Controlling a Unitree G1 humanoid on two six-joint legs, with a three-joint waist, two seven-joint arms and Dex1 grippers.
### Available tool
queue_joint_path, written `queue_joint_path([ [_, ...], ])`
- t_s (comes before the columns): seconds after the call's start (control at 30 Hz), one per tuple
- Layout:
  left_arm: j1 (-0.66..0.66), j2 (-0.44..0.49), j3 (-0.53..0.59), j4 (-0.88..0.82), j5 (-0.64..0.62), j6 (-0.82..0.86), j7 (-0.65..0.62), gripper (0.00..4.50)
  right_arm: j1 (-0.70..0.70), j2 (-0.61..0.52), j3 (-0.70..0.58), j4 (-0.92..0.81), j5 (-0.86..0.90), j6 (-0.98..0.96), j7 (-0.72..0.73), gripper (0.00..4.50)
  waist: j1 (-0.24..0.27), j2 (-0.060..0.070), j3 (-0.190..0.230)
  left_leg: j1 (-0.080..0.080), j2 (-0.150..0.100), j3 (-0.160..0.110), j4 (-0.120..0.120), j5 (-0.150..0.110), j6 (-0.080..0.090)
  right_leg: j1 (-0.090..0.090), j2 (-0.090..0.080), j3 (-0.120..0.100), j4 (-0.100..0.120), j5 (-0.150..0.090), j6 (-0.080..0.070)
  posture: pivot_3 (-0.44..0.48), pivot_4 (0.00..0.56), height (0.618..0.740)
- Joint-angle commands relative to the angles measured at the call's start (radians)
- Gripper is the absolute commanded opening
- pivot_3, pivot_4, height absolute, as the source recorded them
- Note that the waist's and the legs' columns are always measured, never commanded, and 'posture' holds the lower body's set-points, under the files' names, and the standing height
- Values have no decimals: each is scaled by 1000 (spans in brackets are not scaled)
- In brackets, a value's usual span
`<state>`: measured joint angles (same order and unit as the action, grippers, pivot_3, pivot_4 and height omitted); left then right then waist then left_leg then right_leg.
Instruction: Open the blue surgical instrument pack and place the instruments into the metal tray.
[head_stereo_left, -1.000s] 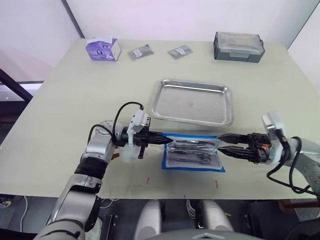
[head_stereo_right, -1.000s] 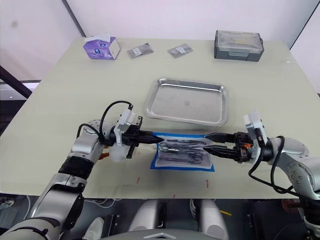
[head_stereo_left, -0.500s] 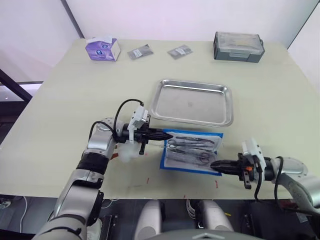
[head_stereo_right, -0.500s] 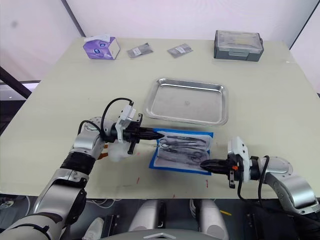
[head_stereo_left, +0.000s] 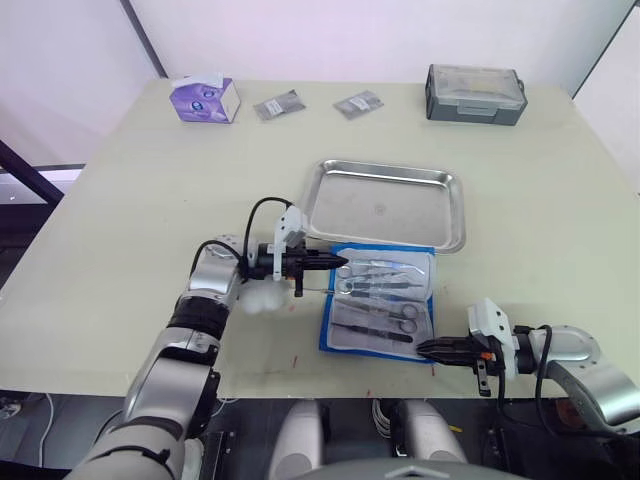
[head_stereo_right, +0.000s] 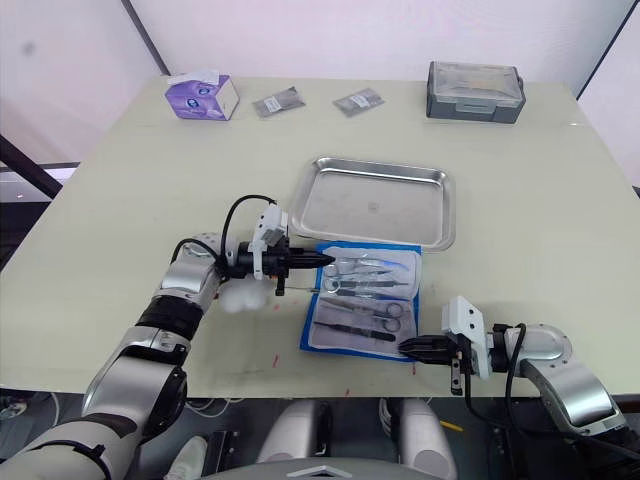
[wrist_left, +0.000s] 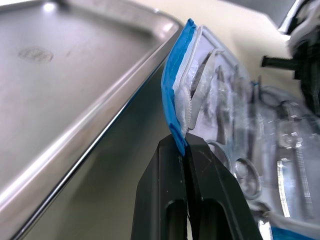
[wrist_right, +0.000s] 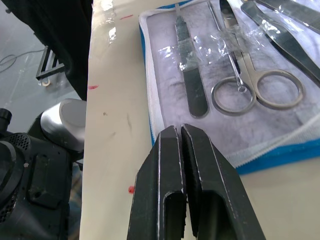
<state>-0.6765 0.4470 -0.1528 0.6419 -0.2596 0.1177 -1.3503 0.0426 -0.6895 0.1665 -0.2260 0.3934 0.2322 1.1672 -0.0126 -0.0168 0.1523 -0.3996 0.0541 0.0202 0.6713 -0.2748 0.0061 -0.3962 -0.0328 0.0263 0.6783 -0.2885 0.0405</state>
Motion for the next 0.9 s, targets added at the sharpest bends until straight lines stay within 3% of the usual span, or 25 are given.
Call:
queue_joint_path([
  [0.03, -21, -16, -18, 22, 46, 6, 34, 0, 14, 2, 23, 10, -30, -4, -8, 139, 1, 0, 0, 0, 0, 0, 0, 0, 0, 0, 0, 0, 0, 0, 0, 0, 150, 738],
  [0.4, -54, -34, -38, 92, 131, 86, 84, 0, 19, 4, 29, 12, -42, -16, -20, 139, 4, 0, -7, 3, 0, 0, 0, 0, 0, 3, 0, 0, 0, 0, 0, 0, 150, 738],
  [0.8, -35, -24, 16, 14, 79, 111, 40, 0, 14, 14, 18, 3, -34, -33, -21, 139, 3, 1, -13, 4, 0, 0, 0, 0, 0, 4, 0, 0, 0, 0, 0, 0, 150, 738],
  [0.9, -26, -24, 32, 0, 63, 94, 34, 780, 14, 20, 15, -2, -31, -43, -23, 0, 0, 1, -12, 3, 0, -1, 0, 0, 0, 4, 0, 0, 0, 0, 0, 0, 150, 738],
])
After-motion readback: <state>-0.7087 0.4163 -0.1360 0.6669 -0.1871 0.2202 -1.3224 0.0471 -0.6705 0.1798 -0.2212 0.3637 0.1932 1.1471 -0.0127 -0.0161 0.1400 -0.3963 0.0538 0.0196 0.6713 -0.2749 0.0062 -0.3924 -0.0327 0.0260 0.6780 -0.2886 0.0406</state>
